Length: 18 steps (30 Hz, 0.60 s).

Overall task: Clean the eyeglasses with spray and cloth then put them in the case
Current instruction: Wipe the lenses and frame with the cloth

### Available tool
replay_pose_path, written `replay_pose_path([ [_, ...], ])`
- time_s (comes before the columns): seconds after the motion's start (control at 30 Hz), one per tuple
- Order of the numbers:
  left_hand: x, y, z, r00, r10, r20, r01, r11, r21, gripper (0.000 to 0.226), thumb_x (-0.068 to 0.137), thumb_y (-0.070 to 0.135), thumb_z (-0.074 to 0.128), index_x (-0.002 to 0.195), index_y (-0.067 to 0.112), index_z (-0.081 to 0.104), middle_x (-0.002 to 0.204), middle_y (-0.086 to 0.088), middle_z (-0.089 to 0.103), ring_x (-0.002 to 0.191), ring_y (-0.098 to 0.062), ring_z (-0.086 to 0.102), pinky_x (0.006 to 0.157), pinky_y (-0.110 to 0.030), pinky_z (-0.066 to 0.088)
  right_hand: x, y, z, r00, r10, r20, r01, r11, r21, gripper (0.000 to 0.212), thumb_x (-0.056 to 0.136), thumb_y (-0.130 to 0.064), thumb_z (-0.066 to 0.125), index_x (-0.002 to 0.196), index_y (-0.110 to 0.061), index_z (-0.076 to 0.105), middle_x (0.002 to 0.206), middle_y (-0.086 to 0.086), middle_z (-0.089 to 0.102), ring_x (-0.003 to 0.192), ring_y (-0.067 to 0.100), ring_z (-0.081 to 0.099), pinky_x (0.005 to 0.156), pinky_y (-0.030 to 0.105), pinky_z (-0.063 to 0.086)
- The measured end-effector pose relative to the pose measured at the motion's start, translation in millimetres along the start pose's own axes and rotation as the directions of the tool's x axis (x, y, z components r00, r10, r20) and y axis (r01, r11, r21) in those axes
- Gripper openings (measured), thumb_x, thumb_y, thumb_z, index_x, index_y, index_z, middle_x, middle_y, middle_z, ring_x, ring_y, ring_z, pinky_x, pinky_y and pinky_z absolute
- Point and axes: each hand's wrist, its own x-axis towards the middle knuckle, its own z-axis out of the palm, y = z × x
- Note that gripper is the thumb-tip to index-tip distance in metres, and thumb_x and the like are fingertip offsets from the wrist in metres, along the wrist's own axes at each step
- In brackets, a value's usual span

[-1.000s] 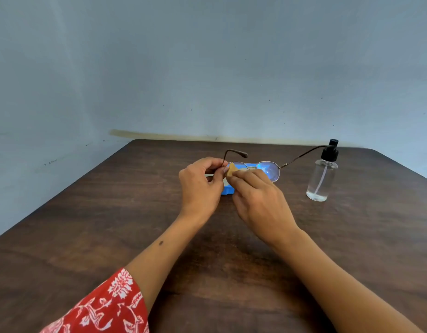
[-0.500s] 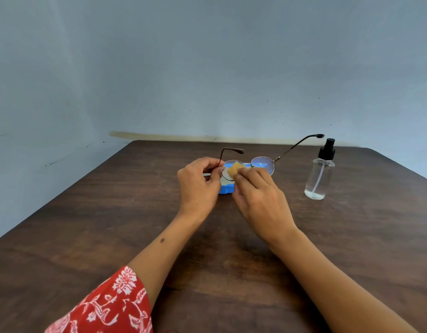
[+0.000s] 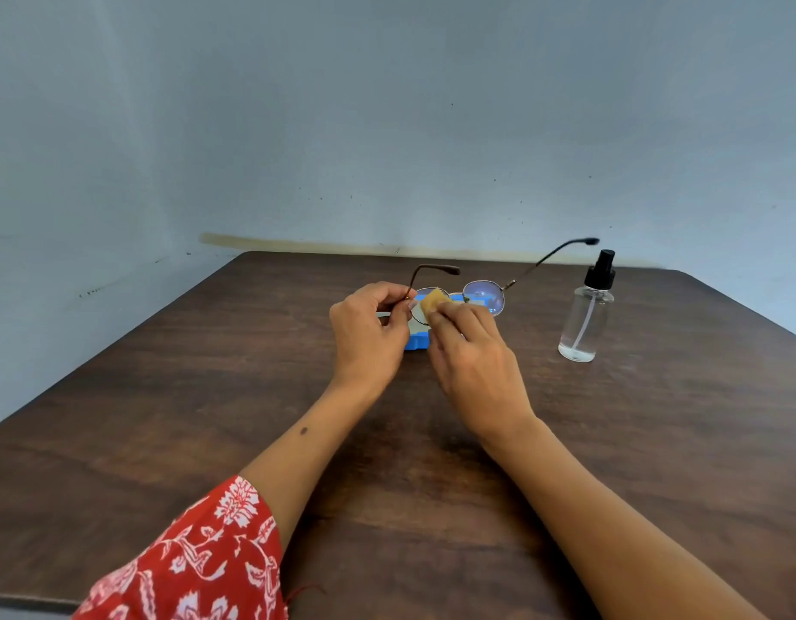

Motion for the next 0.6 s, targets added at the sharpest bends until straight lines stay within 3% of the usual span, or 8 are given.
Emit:
replay_pose_path([
  [0.1,-1.2,-0.3,-0.2,1.0,0.021,0.01,-0.021,0.999,0.026,0.014,0.08,-0.001,0.065,0.087,0.008,0.073,0.078,0.009,0.065,0.067,0.002,0.061,0.065,-0.007,0.049,-1.9,-5.0,1.0,0.999,-0.053,0.004,0.053,0.996,0.074,0.032,0.086,-0.015,0.045,0.103,0.001,0.068,0.101,0.011,0.067,0.092,0.029,0.062,0.072,0.038,0.056],
  [0.2,-0.3,-1.0,-1.8,1.0,0.016,-0.001,-0.016,1.0,0.023,0.013,0.08,-0.001,0.066,0.086,0.008,0.073,0.078,0.008,0.066,0.068,0.006,0.059,0.064,-0.004,0.047,-1.3,-3.1,-2.2,0.999,-0.047,0.012,0.046,0.998,0.044,0.032,0.085,-0.015,0.045,0.101,0.001,0.068,0.099,0.011,0.067,0.091,0.03,0.062,0.065,0.037,0.057],
  [0.3,0.1,-1.3,-0.9,1.0,0.008,0.0,-0.008,1.0,0.008,0.013,0.081,0.0,0.066,0.089,0.008,0.072,0.08,0.004,0.068,0.072,0.0,0.063,0.068,-0.013,0.053,1.0,-0.6,-4.0,1.0,-0.01,0.015,0.011,0.999,-0.033,0.033,0.085,-0.013,0.044,0.101,0.003,0.067,0.1,0.014,0.066,0.093,0.032,0.062,0.056,0.038,0.057],
  [0.4,-0.3,-3.2,-0.2,1.0,-0.006,-0.002,0.006,1.0,-0.011,0.013,0.08,0.0,0.066,0.088,0.008,0.072,0.079,0.005,0.068,0.075,-0.009,0.068,0.072,-0.026,0.057,0.1,-4.9,-2.1,1.0,-0.022,0.011,0.022,0.999,0.033,0.034,0.085,-0.013,0.043,0.104,0.002,0.067,0.102,0.013,0.066,0.093,0.031,0.061,0.062,0.038,0.057],
  [0.5,0.3,-5.1,-1.8,1.0,-0.014,-0.006,0.014,1.0,0.003,0.012,0.08,0.0,0.067,0.086,0.009,0.073,0.078,0.006,0.068,0.075,-0.01,0.068,0.072,-0.029,0.057,-1.8,-7.4,-2.0,0.998,-0.057,0.008,0.056,0.992,0.112,0.035,0.084,-0.014,0.044,0.105,0.002,0.067,0.101,0.012,0.066,0.092,0.029,0.061,0.069,0.036,0.056],
  [0.6,1.3,-5.3,-2.7,1.0,-0.007,-0.013,0.007,1.0,-0.006,0.013,0.08,0.0,0.067,0.087,0.009,0.072,0.078,0.006,0.068,0.074,-0.011,0.068,0.071,-0.029,0.058,-0.1,-5.2,-5.1,1.0,0.001,-0.012,0.0,0.998,0.065,0.033,0.084,-0.015,0.045,0.101,0.002,0.068,0.098,0.011,0.067,0.091,0.028,0.061,0.06,0.034,0.057],
])
